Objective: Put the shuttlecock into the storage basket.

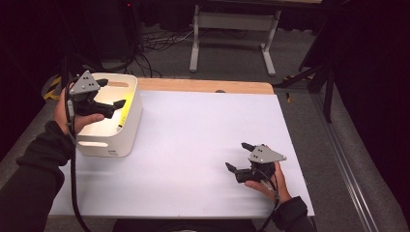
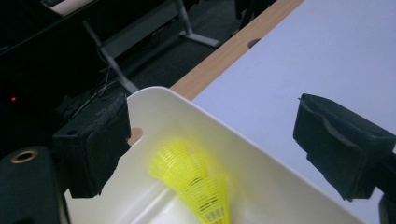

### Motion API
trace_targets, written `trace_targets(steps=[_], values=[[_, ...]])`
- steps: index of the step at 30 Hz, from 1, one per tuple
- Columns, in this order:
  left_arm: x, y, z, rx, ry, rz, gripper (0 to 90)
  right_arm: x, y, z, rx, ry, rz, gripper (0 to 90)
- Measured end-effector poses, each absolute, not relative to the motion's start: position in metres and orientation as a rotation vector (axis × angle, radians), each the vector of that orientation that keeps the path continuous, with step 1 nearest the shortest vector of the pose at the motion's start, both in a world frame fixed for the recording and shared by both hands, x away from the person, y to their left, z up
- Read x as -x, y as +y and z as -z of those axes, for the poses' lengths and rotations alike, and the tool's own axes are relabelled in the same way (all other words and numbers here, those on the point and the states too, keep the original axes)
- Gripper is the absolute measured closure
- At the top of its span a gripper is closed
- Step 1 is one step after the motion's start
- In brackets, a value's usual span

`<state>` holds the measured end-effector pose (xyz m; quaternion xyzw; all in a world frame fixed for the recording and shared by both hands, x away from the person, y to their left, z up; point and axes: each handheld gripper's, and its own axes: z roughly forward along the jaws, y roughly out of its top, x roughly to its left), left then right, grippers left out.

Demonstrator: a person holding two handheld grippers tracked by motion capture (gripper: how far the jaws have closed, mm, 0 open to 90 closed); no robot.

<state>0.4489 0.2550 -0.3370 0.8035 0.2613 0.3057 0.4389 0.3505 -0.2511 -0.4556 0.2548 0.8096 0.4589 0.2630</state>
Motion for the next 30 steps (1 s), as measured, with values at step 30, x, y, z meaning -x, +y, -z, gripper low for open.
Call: trace_targets(steps=[30], values=[[-0.391,0.229,0.35,-1.94,0.472,-0.748,7.8,-0.341,-0.243,0.453,-0.642,2.187,-1.243,12.3]])
